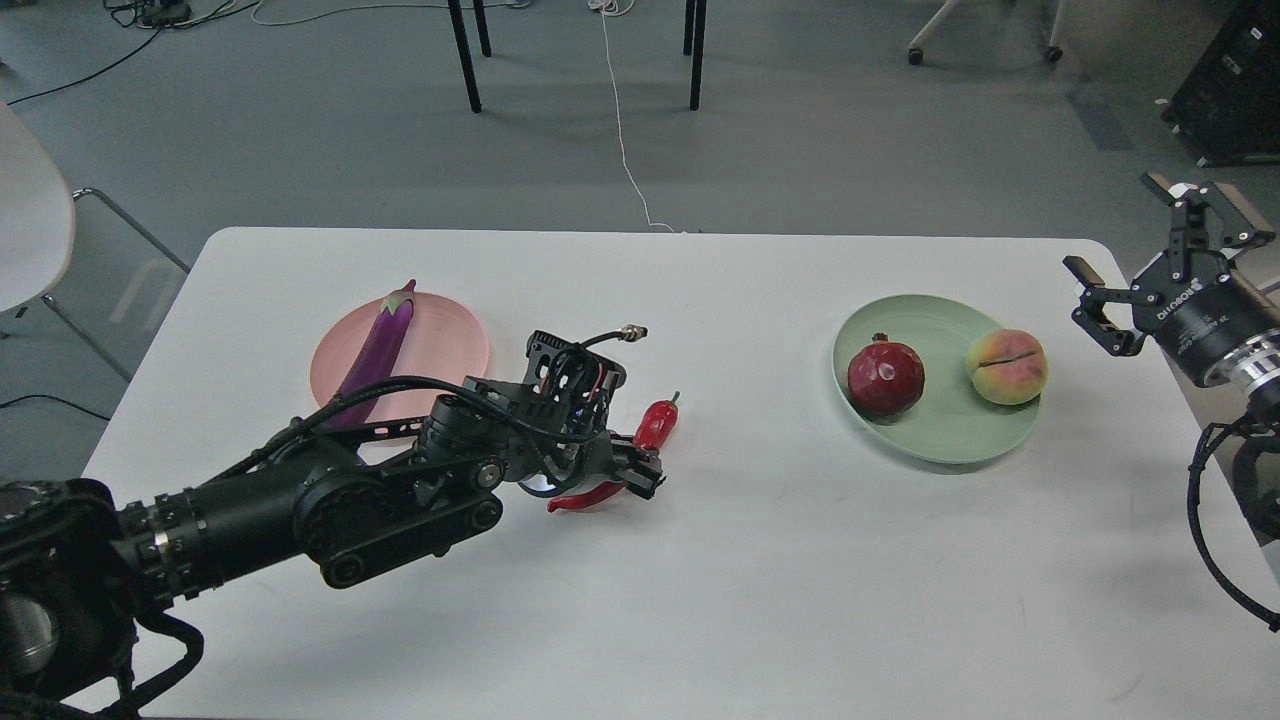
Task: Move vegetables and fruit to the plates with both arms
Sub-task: 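Carry the chili pepper onto the pink plate and release it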
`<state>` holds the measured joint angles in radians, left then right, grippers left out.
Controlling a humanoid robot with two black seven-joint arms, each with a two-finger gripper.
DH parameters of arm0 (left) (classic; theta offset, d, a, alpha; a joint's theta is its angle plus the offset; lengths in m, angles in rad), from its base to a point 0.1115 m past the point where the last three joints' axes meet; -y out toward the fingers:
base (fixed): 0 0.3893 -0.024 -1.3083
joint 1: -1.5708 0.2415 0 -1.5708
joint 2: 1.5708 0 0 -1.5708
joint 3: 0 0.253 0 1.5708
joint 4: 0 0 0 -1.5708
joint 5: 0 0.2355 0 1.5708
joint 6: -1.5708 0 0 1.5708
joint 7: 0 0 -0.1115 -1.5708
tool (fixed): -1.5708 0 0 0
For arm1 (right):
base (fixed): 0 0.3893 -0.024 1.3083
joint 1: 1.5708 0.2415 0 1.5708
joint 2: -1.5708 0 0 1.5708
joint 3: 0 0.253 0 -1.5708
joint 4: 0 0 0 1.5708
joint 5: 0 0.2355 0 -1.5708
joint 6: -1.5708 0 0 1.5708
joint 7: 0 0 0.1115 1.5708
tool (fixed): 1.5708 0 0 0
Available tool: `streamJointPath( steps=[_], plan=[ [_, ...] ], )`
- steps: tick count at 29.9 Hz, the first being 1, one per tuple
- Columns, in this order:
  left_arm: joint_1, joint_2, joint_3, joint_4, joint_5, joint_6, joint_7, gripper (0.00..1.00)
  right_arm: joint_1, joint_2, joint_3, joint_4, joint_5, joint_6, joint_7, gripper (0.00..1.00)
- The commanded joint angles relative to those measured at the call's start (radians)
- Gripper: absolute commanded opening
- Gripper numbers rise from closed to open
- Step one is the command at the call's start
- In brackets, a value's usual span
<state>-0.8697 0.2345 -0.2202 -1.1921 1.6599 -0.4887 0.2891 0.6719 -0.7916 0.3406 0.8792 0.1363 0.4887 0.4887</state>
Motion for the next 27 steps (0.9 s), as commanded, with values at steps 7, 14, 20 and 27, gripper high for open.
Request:
streamJointPath(
  steps=[7, 14, 20, 27],
  plan=[
    [-0.152, 0.253, 0.004, 0.078, -0.019, 0.0, -0.151, 0.1, -0.002, 0.003, -0.002, 0.001, -0.001, 0.0, 0.0, 0.99],
    [-0.134, 0.328, 0.012, 0.104, -0.003, 0.0, -0.174, 0.15, -0.002, 0.008, -0.002, 0.001, -0.001, 0.0, 0.0, 0.99],
    [-0.124, 0.325, 0.024, 0.108, 0.0, 0.0, -0.173, 0.34, -0.002, 0.002, 0.0, 0.001, -0.001, 0.0, 0.0, 0.99],
    [-0.124, 0.328, 0.024, 0.118, 0.001, 0.0, -0.174, 0.57, -0.006, 0.0, 0.001, 0.001, 0.0, 0.0, 0.0, 0.99]
  ],
)
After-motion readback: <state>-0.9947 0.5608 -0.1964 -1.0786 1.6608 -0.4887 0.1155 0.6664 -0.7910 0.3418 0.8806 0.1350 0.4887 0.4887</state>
